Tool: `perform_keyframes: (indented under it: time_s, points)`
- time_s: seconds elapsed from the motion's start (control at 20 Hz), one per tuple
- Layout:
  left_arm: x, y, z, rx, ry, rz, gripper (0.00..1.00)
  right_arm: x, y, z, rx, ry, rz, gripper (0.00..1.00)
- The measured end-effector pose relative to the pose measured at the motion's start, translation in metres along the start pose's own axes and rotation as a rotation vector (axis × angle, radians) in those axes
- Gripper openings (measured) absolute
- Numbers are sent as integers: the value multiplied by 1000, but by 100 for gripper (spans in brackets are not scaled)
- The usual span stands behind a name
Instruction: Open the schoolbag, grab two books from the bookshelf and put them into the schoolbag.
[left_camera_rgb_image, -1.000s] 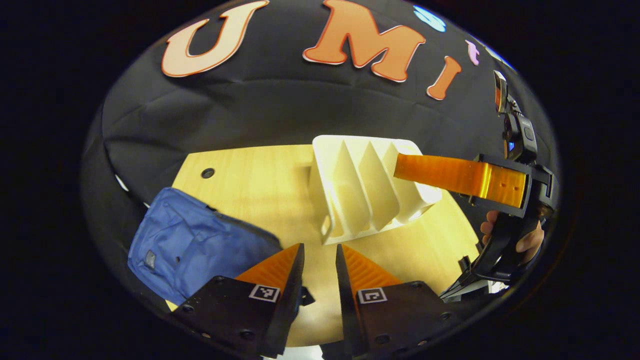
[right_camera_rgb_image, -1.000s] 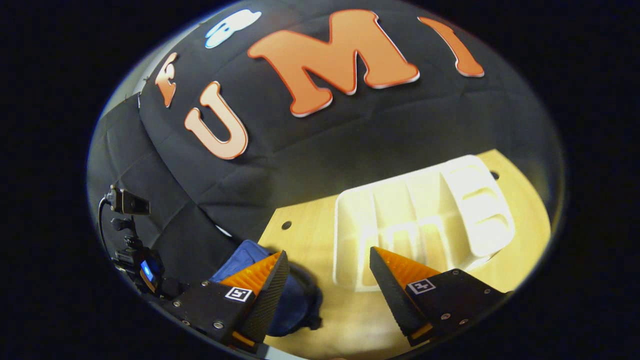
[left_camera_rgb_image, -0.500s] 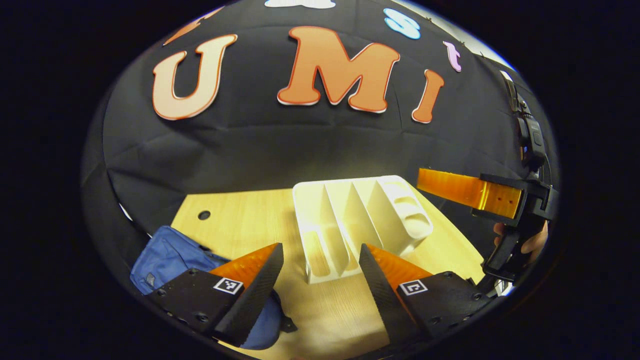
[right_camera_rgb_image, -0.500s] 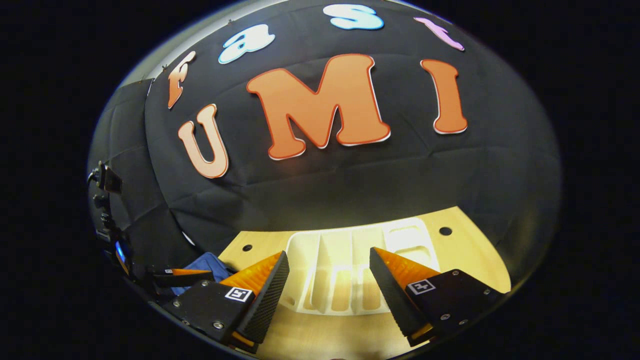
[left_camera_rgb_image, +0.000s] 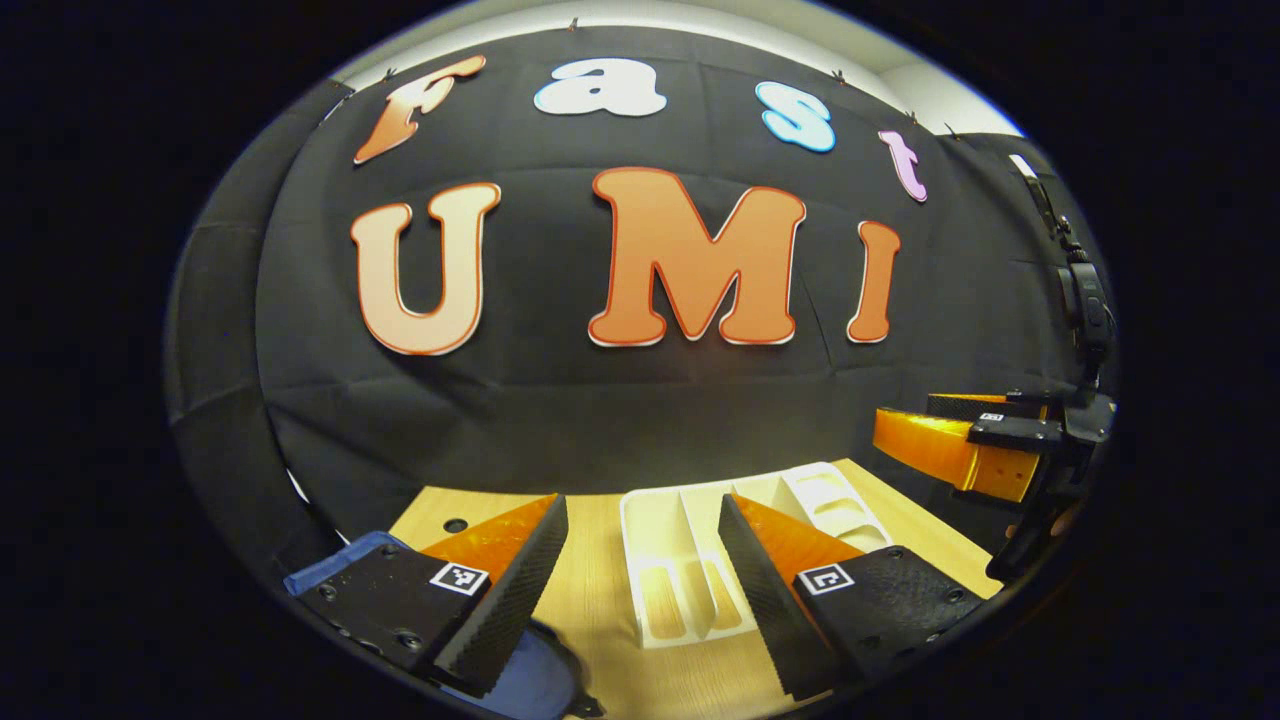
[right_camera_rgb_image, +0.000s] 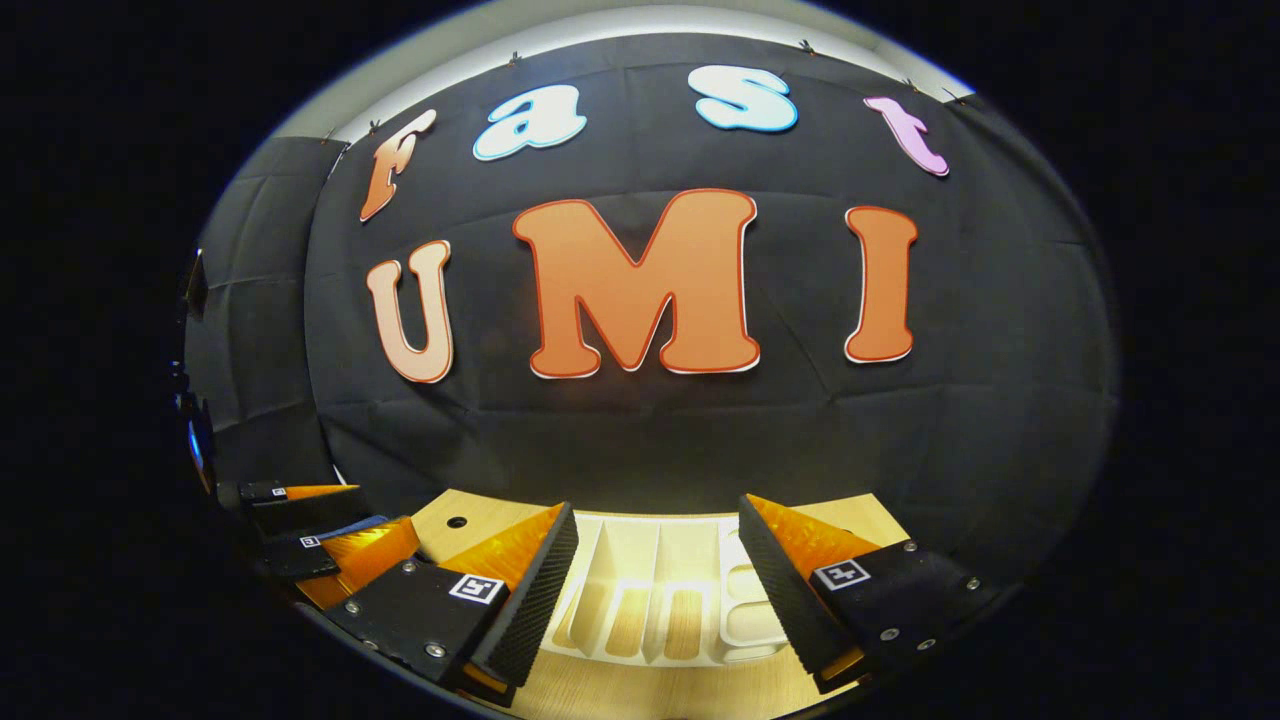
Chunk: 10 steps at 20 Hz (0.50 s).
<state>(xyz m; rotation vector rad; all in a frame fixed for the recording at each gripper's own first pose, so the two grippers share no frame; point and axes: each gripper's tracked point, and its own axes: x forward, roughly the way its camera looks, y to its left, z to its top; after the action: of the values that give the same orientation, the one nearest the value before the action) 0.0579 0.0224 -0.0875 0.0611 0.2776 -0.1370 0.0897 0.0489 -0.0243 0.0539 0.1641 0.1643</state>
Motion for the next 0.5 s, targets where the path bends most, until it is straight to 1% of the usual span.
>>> perform_keyframes:
  time_s: [0.05, 0.15, 0.2, 0.25, 0.3, 0.35, 0.5]
  points:
    - [-3, 6, 7, -14, -33, 35, 96, -3, -2, 5, 6, -19, -9, 97]
    - [-5, 4, 28, -60, -147, 41, 96, -7, -2, 15, 11, -62, -27, 96]
    - [-9, 5, 34, -62, -176, 47, 94, -10, -4, 18, 7, -84, -36, 97]
    - [-11, 8, 35, -47, -182, 56, 94, -13, -3, 22, 1, -104, -38, 97]
    - [-14, 11, 35, -37, -199, 73, 94, -15, -2, 24, -2, -116, -42, 100]
    - [-16, 8, 37, -39, -210, 77, 95, -16, 1, 24, -6, -122, -42, 97]
    - [-18, 8, 44, -63, -242, 96, 94, -14, 10, 18, -14, -110, -36, 96]
